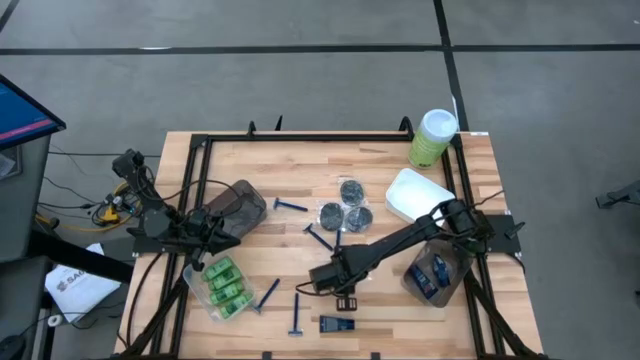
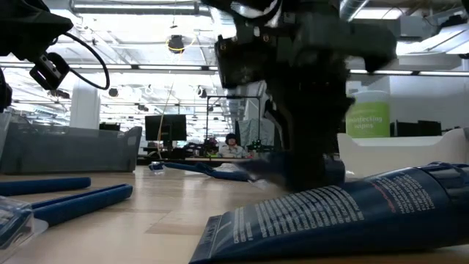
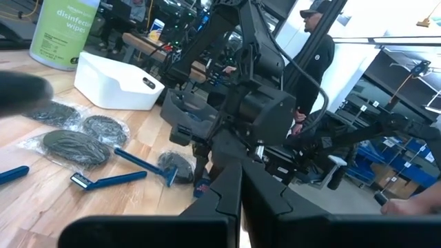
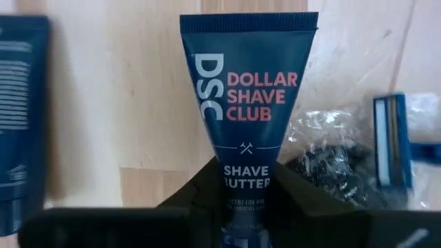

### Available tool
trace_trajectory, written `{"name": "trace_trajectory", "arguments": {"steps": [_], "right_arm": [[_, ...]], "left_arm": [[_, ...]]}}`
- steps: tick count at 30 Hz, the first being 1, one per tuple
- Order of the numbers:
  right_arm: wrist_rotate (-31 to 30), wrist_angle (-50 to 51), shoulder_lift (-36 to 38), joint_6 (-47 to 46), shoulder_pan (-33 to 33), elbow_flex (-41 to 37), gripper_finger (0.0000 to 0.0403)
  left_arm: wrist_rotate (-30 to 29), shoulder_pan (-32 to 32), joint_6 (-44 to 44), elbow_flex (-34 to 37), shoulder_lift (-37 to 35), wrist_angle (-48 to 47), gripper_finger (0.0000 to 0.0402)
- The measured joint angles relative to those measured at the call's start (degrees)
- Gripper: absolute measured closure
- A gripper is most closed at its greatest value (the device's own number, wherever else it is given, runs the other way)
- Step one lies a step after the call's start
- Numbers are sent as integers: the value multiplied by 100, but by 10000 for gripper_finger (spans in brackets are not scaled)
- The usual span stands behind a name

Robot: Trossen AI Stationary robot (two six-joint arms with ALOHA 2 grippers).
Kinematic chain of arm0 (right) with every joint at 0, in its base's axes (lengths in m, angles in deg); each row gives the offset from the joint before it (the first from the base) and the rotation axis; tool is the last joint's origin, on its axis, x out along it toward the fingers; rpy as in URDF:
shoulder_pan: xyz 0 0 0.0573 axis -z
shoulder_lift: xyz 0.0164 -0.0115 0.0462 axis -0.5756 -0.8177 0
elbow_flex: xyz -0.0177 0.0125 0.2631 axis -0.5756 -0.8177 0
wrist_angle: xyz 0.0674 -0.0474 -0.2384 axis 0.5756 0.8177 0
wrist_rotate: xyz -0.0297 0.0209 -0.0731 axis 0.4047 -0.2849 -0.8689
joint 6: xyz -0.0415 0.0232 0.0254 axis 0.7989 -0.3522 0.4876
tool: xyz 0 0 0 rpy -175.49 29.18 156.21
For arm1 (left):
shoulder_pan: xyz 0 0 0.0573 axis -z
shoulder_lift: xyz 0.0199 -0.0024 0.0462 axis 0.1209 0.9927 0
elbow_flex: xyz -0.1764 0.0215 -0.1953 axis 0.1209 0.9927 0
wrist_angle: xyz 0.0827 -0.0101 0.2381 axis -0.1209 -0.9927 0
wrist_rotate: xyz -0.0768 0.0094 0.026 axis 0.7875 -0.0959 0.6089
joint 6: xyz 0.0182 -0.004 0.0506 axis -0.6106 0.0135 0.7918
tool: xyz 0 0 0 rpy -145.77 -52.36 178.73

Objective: Pick & Place Travel size toiletries
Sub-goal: Put the blue shave cream into the right black bin

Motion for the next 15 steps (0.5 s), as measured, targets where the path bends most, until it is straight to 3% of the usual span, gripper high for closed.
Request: {"name": "trace_trajectory", "arguments": {"steps": [15], "right_arm": [[-19, -163, 908, 294, 500, 36, 337]], "left_arm": [[-1, 0, 0, 0, 0, 5, 400]]}}
